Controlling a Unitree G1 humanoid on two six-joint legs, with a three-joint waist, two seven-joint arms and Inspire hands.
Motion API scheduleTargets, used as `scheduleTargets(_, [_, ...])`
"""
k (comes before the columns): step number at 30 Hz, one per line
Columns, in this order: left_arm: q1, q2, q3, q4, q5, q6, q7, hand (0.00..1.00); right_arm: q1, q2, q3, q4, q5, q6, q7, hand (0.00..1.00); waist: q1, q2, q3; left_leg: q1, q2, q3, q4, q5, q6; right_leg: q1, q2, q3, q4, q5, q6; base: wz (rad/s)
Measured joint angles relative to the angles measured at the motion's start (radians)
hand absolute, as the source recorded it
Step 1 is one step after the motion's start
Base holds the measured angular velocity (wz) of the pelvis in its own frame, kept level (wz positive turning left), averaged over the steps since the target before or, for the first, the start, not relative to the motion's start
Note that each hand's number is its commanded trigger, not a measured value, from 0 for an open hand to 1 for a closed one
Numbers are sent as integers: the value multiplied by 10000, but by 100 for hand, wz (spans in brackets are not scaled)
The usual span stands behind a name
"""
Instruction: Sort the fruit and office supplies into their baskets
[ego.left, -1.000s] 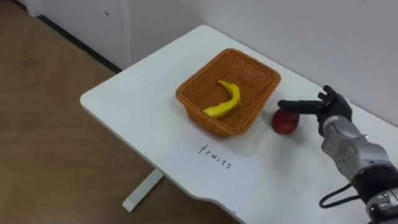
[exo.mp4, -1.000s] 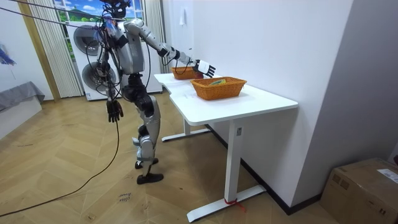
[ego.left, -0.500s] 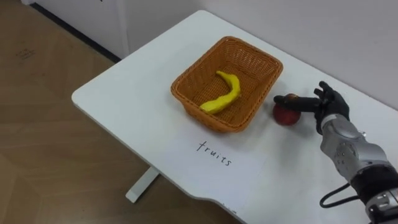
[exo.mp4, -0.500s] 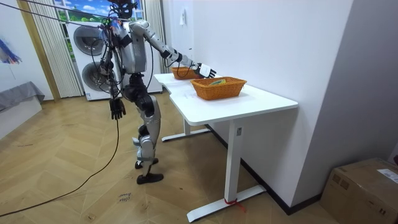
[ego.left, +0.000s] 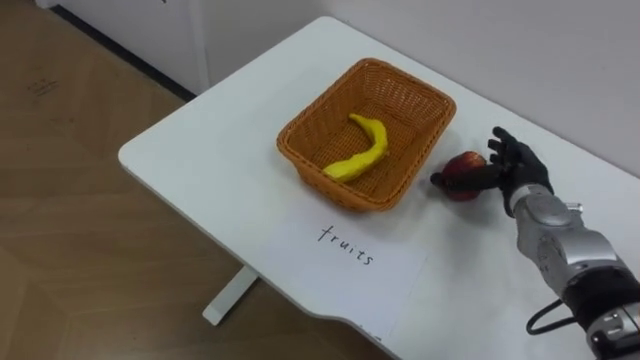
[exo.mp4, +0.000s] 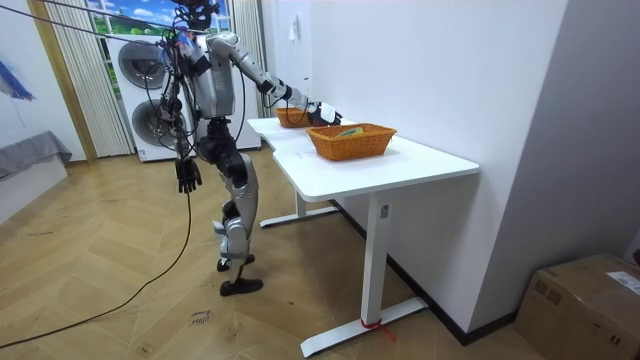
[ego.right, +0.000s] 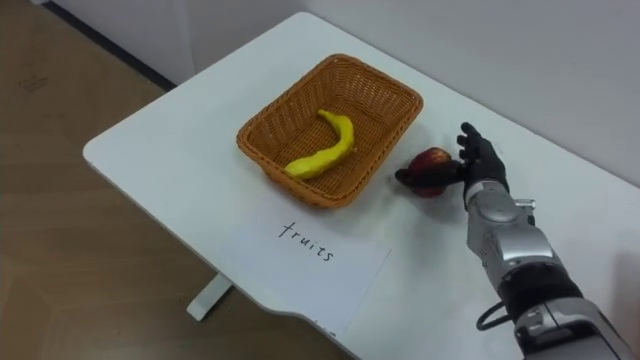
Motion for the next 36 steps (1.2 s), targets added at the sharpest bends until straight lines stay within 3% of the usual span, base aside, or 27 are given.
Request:
scheduleTargets(12, [-119, -9, -222, 84, -30, 9, -192, 0, 0, 10, 388, 206, -2150, 19, 396, 0, 209, -65, -27, 26, 39, 43, -38, 4, -7, -22, 12, 67, 18, 1, -3, -1])
scheduleTargets(16, [-195, 6, -195, 109, -29, -7, -180, 0, -2, 10, 390, 254, -2671, 18, 565, 0, 250, -188, 24, 4, 58, 45, -41, 10, -21, -53, 28, 70, 20, 1, -5, 0])
scheduleTargets(18, [-219, 22, -193, 110, -30, -11, -182, 0, -2, 10, 391, 410, -2827, 19, 721, 0, 258, -290, -2, -25, 64, 61, -48, 15, -28, -114, 34, 74, 21, 4, -11, 0])
scheduleTargets(19, [-261, 24, -192, 115, -30, -11, -186, 0, -3, 9, 391, 529, -2856, 19, 762, 88, 274, -347, -10, -43, 67, 63, -47, 15, -29, -144, 36, 72, 21, 11, -22, 0])
scheduleTargets(20, [-309, 21, -193, 115, -28, -14, -188, 0, -3, 7, 391, 598, -2855, 18, 818, 100, 291, -375, -3, -45, 67, 73, -47, 15, -28, -148, 35, 75, 22, 17, -30, -5])
scheduleTargets(26, [-519, 44, -180, 114, -26, -108, -182, 0, -107, -88, 387, 858, -3273, -3, 785, 100, 497, -373, 0, -41, 79, 112, -51, 15, -27, -149, 29, 83, 24, 25, -38, -2])
scheduleTargets(36, [-541, 37, -188, 143, -23, -108, -184, 0, -239, -318, 386, 910, -3988, -96, 851, 100, 510, -381, 24, -32, 85, 135, -139, 16, -29, -176, 33, 124, 12, 26, -40, 0])
